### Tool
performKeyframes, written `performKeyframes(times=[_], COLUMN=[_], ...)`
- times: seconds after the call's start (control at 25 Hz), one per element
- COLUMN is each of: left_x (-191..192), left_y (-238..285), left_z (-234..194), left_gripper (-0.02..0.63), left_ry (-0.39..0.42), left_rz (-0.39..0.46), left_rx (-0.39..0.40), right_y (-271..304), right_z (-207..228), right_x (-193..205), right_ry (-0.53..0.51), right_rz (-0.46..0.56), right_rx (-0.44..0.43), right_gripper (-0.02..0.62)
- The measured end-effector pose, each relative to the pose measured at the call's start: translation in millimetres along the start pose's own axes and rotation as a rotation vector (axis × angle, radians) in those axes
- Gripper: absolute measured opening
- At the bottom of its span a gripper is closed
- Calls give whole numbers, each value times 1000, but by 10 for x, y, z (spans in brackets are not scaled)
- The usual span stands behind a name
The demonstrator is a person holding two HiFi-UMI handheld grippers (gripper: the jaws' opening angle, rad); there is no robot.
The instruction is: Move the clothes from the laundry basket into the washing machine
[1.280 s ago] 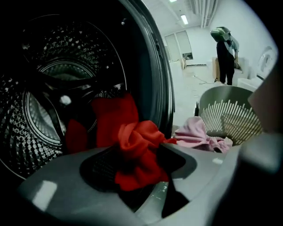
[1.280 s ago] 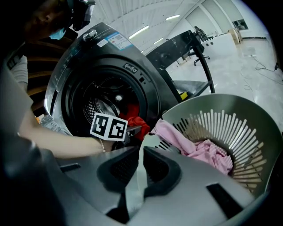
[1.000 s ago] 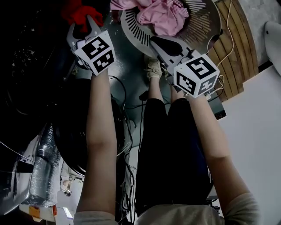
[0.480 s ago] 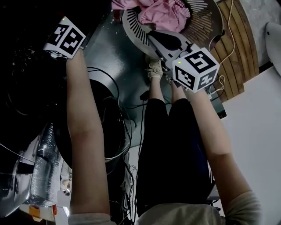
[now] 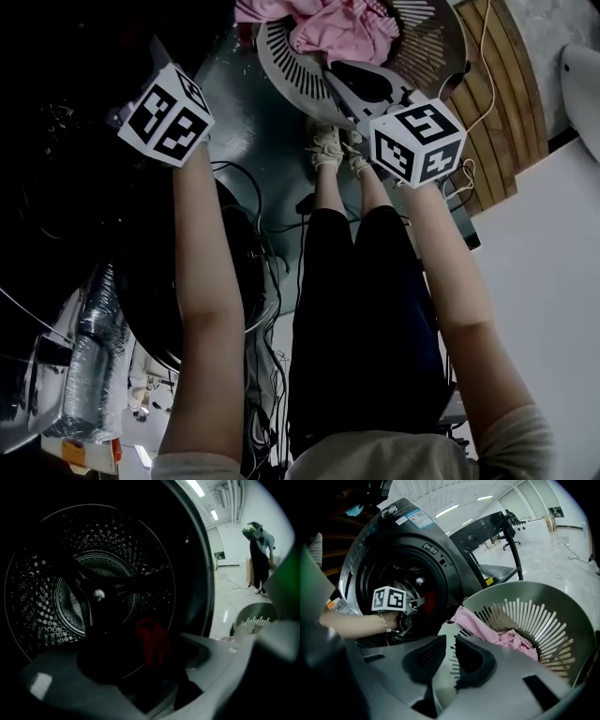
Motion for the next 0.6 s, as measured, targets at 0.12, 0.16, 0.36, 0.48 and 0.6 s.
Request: performKeyframes(times=[0.12, 0.16, 0.36, 0.48, 0.6], left_x=[-3, 5, 97, 170, 243], left_y=[-327, -430, -829, -964, -951], left_z=[298, 408, 976, 1144, 1205], left_gripper=[328, 327, 308, 241, 239], left_ry=[-39, -55, -83, -57, 11], left_rz=[24, 30, 23, 3, -7], left_rx=[99, 135, 313, 365, 397], right_y=[78, 134, 525, 883, 1276], right_z=[181, 244, 669, 929, 1179], right_x=[34, 59, 132, 74, -45], right_ry=[-12, -21, -71, -102, -127], right_rz=[-39, -63, -153, -148, -167], right_rx=[65, 85, 160, 195, 198], right_gripper=[45, 71, 172, 210, 227])
Point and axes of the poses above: the fingertips, and each gripper's own axes: y forward along the fingers, z to its right, x out of its underside, the point moved 4 cm from there along -y, backward along the fingers, and after that the axes turned 12 degrees about y, right-handed, at the moved point
